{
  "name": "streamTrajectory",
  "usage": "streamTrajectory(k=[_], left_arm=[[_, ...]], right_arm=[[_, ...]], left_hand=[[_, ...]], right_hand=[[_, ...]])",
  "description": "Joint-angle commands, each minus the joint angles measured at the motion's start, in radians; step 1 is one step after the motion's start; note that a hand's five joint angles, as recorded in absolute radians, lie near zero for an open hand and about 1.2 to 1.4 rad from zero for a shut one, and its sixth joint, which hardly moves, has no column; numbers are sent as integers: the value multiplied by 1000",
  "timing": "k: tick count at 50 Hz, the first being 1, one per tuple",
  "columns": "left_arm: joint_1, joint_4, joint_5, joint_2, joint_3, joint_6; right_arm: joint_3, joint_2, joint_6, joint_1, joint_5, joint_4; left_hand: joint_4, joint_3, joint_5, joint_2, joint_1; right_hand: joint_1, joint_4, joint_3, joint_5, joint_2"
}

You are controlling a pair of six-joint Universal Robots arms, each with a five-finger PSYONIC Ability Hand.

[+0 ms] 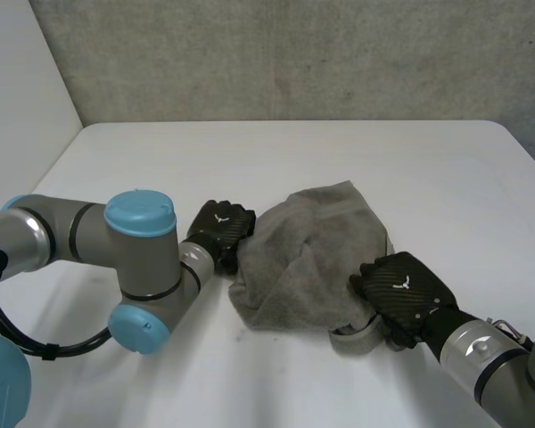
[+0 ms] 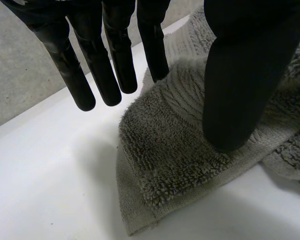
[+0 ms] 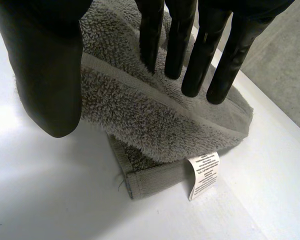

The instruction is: Fold the towel.

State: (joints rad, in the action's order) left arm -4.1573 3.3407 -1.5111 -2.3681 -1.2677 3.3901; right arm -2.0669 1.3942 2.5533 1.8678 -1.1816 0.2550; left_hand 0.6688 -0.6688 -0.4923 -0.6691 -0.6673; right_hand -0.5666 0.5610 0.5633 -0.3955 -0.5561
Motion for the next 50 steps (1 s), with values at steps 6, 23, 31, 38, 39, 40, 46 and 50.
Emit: streamTrajectory(k=[6, 23, 31, 38, 39, 40, 46, 50], left_arm=[[3, 31, 0, -28, 4, 0], [-38, -9, -66, 337, -53, -17], [-55, -135, -67, 630, -128, -38], [-57, -178, -74, 763, -214, -89], [-57, -178, -74, 764, -214, -89], [-60, -178, -75, 767, -237, -95], [-83, -175, -72, 762, -337, -97], [-96, -168, -69, 745, -375, -98]], right_arm=[[16, -63, -13, 5, -29, 107], [379, 157, 336, 14, -4, -141], [758, 117, 479, -64, 134, -485], [1053, -113, 582, -59, 151, -632], [1108, -166, 596, -55, 152, -658], [1160, -235, 596, -52, 152, -687], [1294, -443, 590, -32, 160, -767], [1404, -637, 567, -27, 140, -793]], left_hand=[[358, -358, -360, -358, -359], [727, -727, -729, -727, -729], [727, -727, -729, -727, -729], [727, -727, -729, -727, -729], [727, -727, -729, -727, -729], [727, -727, -729, -727, -729], [727, -727, -729, -727, -729], [727, -727, -729, -727, -729]], right_hand=[[-656, 661, 659, -652, -666], [-830, 835, 833, -826, -840], [-830, 835, 833, -826, -840], [-830, 835, 833, -826, -840], [-830, 835, 833, -826, -840], [-830, 835, 833, -826, -840], [-830, 835, 833, -826, -840], [-830, 835, 833, -826, -840]])
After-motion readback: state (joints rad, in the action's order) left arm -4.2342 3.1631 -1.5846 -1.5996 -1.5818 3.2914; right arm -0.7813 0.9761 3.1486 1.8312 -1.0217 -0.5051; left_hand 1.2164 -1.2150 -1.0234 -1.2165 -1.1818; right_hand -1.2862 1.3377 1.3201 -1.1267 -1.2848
